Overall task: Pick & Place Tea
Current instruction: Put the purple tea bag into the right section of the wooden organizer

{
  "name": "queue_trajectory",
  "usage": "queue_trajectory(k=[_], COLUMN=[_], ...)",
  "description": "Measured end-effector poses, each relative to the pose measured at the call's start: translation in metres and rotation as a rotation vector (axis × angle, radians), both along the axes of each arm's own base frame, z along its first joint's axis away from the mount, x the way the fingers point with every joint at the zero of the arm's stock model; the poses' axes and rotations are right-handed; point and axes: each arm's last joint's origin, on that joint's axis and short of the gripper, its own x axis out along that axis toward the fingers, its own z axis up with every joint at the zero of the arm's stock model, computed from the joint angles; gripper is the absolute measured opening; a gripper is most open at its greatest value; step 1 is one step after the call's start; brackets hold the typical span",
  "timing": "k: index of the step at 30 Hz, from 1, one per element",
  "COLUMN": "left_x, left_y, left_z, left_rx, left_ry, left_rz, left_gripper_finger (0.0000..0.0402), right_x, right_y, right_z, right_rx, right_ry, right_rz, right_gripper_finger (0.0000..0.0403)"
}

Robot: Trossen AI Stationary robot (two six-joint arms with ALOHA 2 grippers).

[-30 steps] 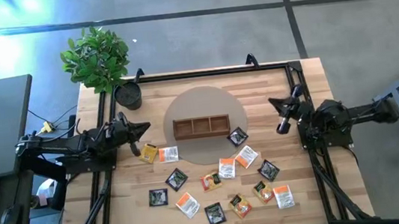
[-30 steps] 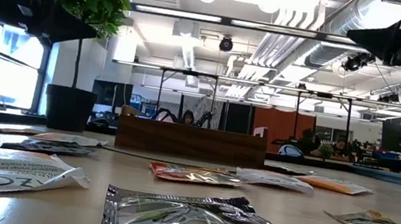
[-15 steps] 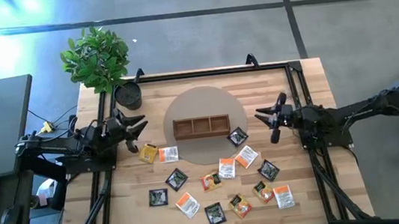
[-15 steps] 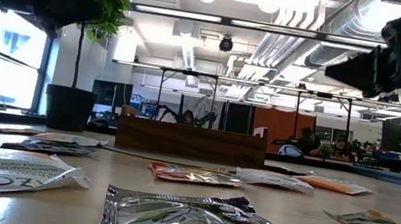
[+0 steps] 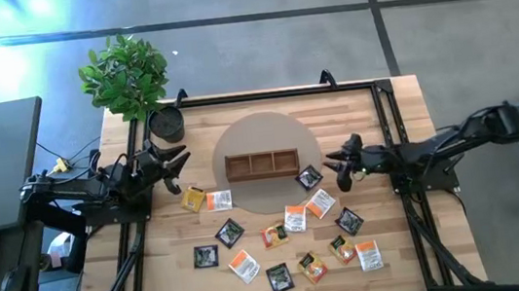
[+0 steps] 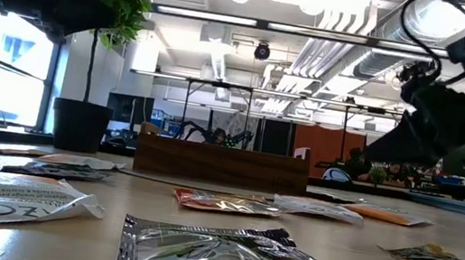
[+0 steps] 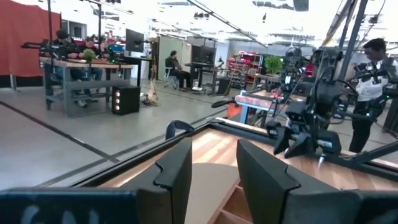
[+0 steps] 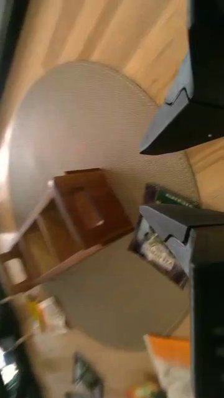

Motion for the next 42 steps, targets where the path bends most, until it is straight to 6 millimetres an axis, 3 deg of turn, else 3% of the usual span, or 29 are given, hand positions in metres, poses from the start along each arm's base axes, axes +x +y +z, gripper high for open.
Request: queue_trajectory(k=[12, 20, 25, 31, 42], left_x=[0.000, 0.000, 0.000, 0.000, 0.000], left_y=[0.000, 0.000, 0.000, 0.000, 0.000], left_z=[0.000, 0.000, 0.000, -0.002, -0.002], left_rx=[-0.043, -0.042, -0.040, -0.038, -0.038], left_ry=[-0.025, -0.020, -0.014, 0.002, 0.002], left_rz=[-0.007, -0.007, -0.006, -0.005, -0.005], left_gripper_finger=[0.0127, 0.0127, 0.0127, 0.0127, 0.0127], right_x=[0.041, 0.048, 0.048, 0.048, 0.045], right_y=[0.001, 0.001, 0.002, 0.002, 0.005], right_z=[-0.018, -0.036, -0.042, -0.042, -0.020], right_rx=[0.019, 0.040, 0.025, -0.041, -0.043], right_ry=[0.212, 0.281, 0.306, 0.340, 0.267], right_rz=[0.042, 0.017, 0.012, 0.063, 0.175], right_gripper_finger=[0.0133, 0.0130, 0.0089, 0.0007, 0.0014])
